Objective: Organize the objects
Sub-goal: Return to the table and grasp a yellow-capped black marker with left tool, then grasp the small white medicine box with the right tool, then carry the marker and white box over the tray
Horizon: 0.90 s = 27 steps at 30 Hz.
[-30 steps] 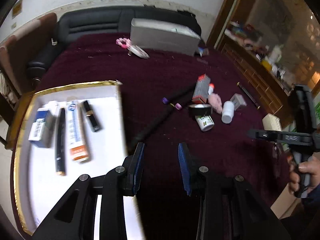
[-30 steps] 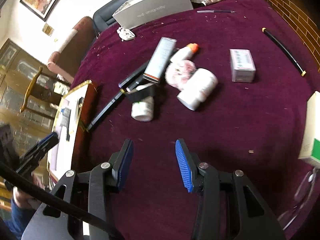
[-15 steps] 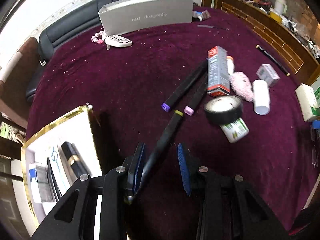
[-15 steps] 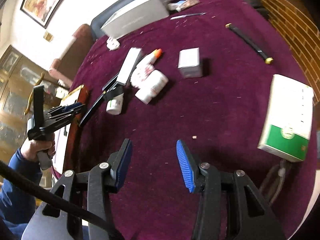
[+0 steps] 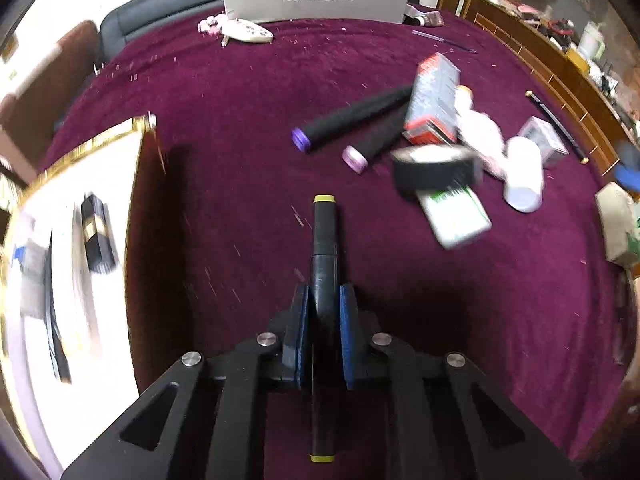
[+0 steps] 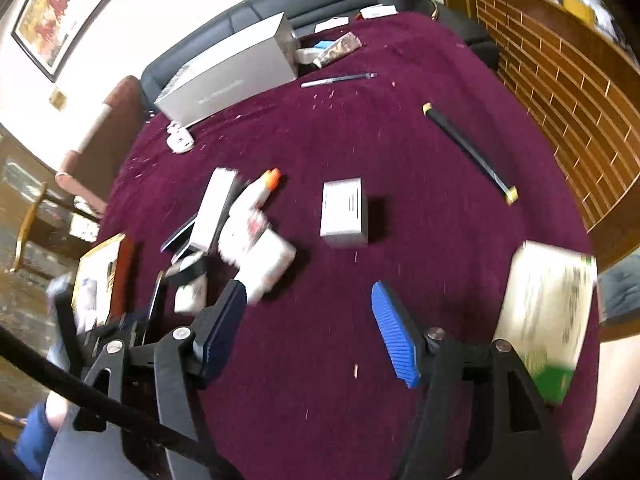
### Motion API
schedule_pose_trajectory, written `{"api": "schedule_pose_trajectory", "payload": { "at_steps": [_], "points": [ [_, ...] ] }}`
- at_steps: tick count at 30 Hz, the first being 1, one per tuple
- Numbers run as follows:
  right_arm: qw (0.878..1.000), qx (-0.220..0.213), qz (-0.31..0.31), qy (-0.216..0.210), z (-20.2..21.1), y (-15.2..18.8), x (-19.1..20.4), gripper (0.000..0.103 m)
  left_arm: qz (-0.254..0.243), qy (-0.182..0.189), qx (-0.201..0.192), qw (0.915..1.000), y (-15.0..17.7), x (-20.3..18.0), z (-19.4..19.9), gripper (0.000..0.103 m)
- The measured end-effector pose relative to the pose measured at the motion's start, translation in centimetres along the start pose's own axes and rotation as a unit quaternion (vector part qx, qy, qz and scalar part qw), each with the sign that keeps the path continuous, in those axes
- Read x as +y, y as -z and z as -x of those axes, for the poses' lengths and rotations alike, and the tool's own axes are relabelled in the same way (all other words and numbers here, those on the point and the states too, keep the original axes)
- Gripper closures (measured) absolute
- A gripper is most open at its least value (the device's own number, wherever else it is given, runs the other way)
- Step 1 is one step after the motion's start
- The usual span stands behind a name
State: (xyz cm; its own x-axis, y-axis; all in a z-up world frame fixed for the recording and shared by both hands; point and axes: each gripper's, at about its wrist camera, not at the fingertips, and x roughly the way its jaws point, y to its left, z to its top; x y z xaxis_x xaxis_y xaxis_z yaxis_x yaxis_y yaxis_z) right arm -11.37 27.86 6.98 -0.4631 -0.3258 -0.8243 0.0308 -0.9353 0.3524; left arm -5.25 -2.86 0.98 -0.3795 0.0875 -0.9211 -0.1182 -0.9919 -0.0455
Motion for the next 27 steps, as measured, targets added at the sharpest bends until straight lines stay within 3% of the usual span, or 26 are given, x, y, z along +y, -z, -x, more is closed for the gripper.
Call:
{"api": "schedule_pose_trajectory", "payload": {
  "at_steps": [7,9,10,13,16,20,27],
  "points": [
    [0.996,0.04,0.023,0.075,-7.3,-3.7,0.8,0.037,0.002,-0.003,0.0,1.0,0.8,-0.5,0.5,0.092],
    [0.994,0.048,0.032,0.093,-8.7,-3.9,0.9,0.054,0.0,-0.006,-0.002,1.0,0.9,-0.7,0.6,0.092],
    [0.992,0.056,0.033,0.105,-9.4,-3.9,0.7,0.069,-0.002,-0.009,-0.003,1.0,0.9,-0.8,0.5,0.092],
    [0.992,0.06,0.033,0.105,-9.2,-3.4,0.3,0.073,-0.001,-0.011,-0.01,0.9999,1.0,-0.8,0.4,0.092],
    [0.995,0.046,0.023,0.086,-7.5,-2.8,0.3,0.073,0.003,-0.01,-0.023,0.9997,1.3,-0.7,0.4,0.092],
    [0.998,0.023,0.021,0.053,-4.0,-0.9,0.7,0.072,0.033,0.042,-0.029,0.9981,1.9,-0.1,1.4,0.092],
    [0.999,0.016,0.029,-0.011,-0.9,2.5,3.5,0.072,0.041,0.069,-0.05,0.9955,2.5,-0.1,4.3,0.092]
  ]
}}
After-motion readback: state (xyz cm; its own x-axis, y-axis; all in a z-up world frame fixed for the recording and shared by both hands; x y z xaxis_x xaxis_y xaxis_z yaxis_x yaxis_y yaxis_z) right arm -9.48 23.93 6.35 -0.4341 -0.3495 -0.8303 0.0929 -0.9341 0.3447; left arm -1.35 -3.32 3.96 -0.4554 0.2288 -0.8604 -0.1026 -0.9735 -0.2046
